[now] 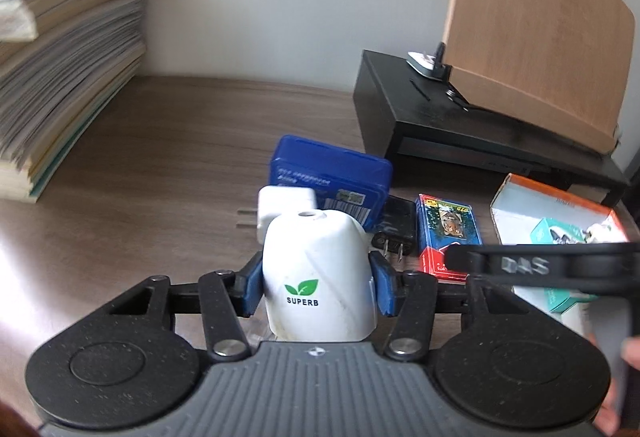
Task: Organize rigid objects
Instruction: 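Grasp the red-and-blue tiger card box with the right gripper, then lift and carry the diffuser and card box over the white box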
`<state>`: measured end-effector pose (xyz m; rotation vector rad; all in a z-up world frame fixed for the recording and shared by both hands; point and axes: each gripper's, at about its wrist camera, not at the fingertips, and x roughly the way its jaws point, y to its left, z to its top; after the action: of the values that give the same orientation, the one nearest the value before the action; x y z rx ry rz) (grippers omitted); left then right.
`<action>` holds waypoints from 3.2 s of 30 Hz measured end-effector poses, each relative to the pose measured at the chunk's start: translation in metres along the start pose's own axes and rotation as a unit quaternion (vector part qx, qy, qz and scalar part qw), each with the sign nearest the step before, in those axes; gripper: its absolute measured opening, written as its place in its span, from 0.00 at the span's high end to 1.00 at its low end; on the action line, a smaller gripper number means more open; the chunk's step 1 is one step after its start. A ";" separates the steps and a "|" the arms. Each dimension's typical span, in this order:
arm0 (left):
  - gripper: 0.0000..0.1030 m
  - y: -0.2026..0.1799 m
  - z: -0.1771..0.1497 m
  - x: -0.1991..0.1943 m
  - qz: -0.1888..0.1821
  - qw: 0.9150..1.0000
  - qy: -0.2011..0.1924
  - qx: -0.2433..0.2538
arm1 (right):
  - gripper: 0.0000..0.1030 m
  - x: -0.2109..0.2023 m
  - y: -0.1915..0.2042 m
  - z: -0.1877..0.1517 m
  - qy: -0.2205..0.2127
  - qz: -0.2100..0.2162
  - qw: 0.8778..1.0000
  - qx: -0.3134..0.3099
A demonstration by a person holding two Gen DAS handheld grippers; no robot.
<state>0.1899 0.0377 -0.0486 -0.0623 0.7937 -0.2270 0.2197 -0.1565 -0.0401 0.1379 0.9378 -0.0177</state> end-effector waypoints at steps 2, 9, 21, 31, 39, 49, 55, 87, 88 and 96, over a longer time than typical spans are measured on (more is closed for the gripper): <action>0.48 0.002 -0.002 -0.004 0.000 1.000 -0.001 -0.007 | 0.15 0.010 0.002 0.004 0.012 0.001 1.000 0.000; 0.48 0.001 -0.006 -0.014 -0.004 1.000 -0.004 -0.013 | 0.14 0.036 0.008 0.012 0.032 -0.012 0.999 0.004; 0.48 -0.002 -0.009 -0.016 0.013 1.000 -0.002 -0.016 | 0.31 0.018 0.008 -0.002 0.001 -0.022 1.000 -0.010; 0.48 -0.017 -0.014 -0.030 0.011 1.000 -0.011 -0.002 | 0.31 -0.049 0.010 -0.023 -0.041 -0.001 0.999 -0.023; 0.48 -0.041 -0.029 -0.052 -0.003 1.000 -0.014 0.011 | 0.31 -0.094 -0.003 -0.051 -0.050 -0.011 0.999 -0.012; 0.48 -0.082 -0.058 -0.080 -0.037 0.999 -0.009 0.037 | 0.31 -0.143 -0.041 -0.097 -0.061 -0.038 0.997 0.022; 0.48 -0.111 -0.076 -0.087 -0.063 0.996 0.001 0.069 | 0.31 -0.167 -0.071 -0.123 -0.065 -0.060 0.995 0.050; 0.48 -0.194 -0.098 -0.096 -0.121 0.984 0.010 0.127 | 0.31 -0.216 -0.151 -0.162 -0.078 -0.107 0.987 0.095; 0.48 -0.195 -0.097 -0.096 -0.120 0.985 0.009 0.126 | 0.31 -0.216 -0.152 -0.161 -0.079 -0.106 0.987 0.094; 0.48 -0.197 -0.093 -0.097 -0.111 0.986 0.005 0.121 | 0.31 -0.216 -0.154 -0.155 -0.082 -0.098 0.988 0.089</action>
<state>0.0224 -0.1292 -0.0187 0.0810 0.7643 -0.5347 -0.0436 -0.2992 0.0262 0.2060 0.7813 -0.2905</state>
